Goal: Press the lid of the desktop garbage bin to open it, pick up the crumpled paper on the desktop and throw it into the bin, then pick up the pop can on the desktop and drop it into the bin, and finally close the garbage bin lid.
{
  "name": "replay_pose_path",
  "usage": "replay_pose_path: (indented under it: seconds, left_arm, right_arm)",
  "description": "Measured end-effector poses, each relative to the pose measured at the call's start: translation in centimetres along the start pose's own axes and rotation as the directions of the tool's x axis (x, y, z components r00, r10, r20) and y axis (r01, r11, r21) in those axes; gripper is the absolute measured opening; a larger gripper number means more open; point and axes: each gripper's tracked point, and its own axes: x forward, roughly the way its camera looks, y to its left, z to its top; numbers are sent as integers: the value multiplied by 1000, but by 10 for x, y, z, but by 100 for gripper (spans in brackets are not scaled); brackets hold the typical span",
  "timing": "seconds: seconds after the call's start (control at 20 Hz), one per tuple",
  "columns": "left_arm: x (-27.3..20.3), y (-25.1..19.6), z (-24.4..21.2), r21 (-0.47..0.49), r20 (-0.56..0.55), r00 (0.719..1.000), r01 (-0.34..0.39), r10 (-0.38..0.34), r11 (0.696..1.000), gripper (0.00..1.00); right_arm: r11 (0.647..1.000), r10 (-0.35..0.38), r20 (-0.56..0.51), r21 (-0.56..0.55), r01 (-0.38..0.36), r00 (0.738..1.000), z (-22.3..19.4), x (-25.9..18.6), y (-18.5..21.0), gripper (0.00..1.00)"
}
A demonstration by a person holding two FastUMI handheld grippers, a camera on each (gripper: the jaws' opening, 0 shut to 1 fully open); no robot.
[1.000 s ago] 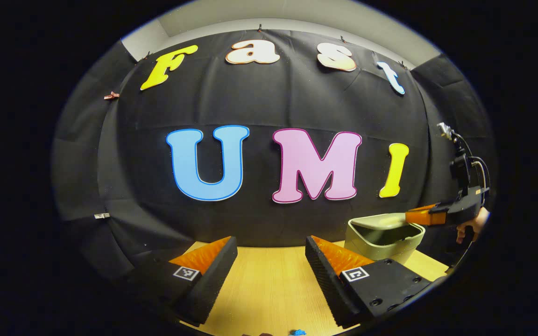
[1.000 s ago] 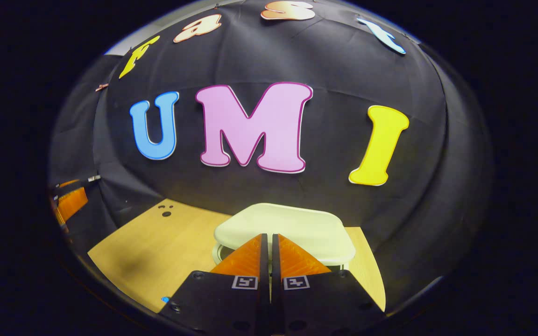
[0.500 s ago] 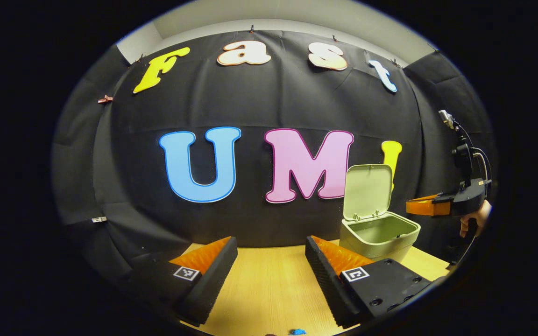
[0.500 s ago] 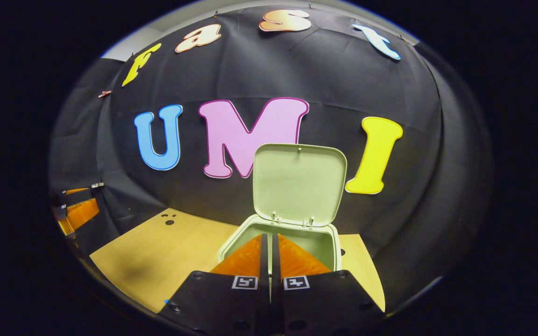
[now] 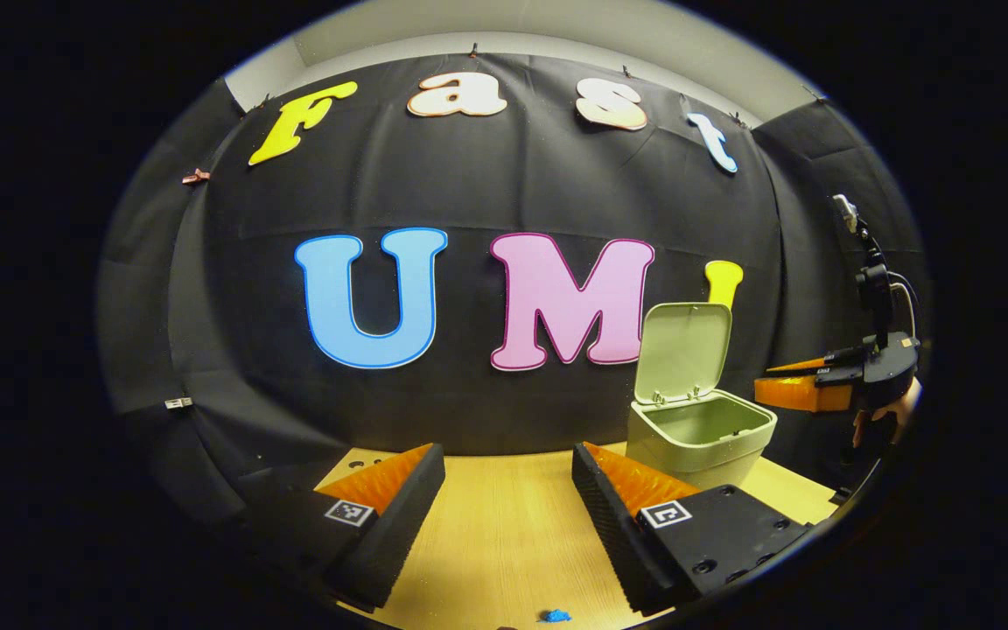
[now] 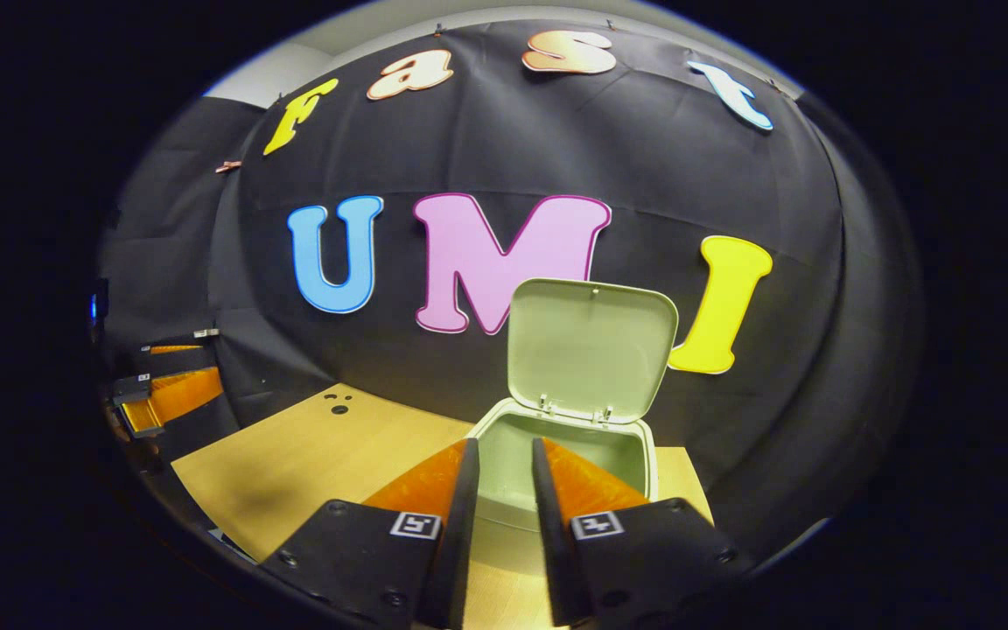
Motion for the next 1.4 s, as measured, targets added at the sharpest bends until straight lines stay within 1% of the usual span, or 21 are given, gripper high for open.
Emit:
replay_pose_path:
  seconds: [0.05,0.1,0.15,0.2,0.25,0.35,0.45,0.55,0.7,0.8,1.0,1.2,1.4]
  left_arm:
    - [-2,1,-4,-3,-6,1000,7,-7,1000,95]
    - [-3,1,-9,-7,-14,1000,14,-15,1000,95]
    - [-5,2,-16,-11,-23,999,23,-23,1000,95]
    - [-7,3,-21,-16,-30,999,29,-29,999,94]
    - [-9,4,-27,-29,-34,999,36,-37,999,94]
    - [-16,-1,-37,-79,-37,996,76,-80,994,94]
    - [-20,-1,-53,-99,-57,994,85,-91,991,94]
    - [-24,-1,-73,-87,-95,991,88,-96,992,94]
    - [-29,-2,-114,-56,-174,978,110,-118,992,93]
    - [-34,-7,-140,-48,-214,965,142,-149,989,93]
    - [-40,-22,-190,-44,-295,932,207,-210,977,93]
    - [-43,-34,-245,-18,-387,891,249,-237,968,93]
    - [-42,-46,-282,-2,-454,852,290,-259,957,93]
  right_arm:
    - [1000,4,3,-2,-4,1000,-1,-4,3,44]
    - [1000,15,7,3,-15,1000,-1,-9,9,67]
    - [1000,18,8,5,-18,1000,-2,-12,13,76]
    - [1000,22,13,4,-22,1000,-3,-16,17,81]
    - [1000,23,20,-3,-23,1000,-3,-19,21,81]
    - [1000,26,18,-18,-26,999,-8,-26,26,81]
    - [999,35,2,-9,-35,999,-15,-33,34,81]
    - [999,37,-10,10,-37,999,-21,-40,39,82]
    - [999,36,-42,20,-35,998,-36,-50,44,81]
    - [999,35,-62,21,-34,997,-44,-57,48,81]
    - [999,26,-90,31,-24,996,-58,-71,51,81]
    - [999,19,-117,42,-14,993,-67,-83,50,82]
    - [999,24,-133,51,-18,991,-73,-88,46,81]
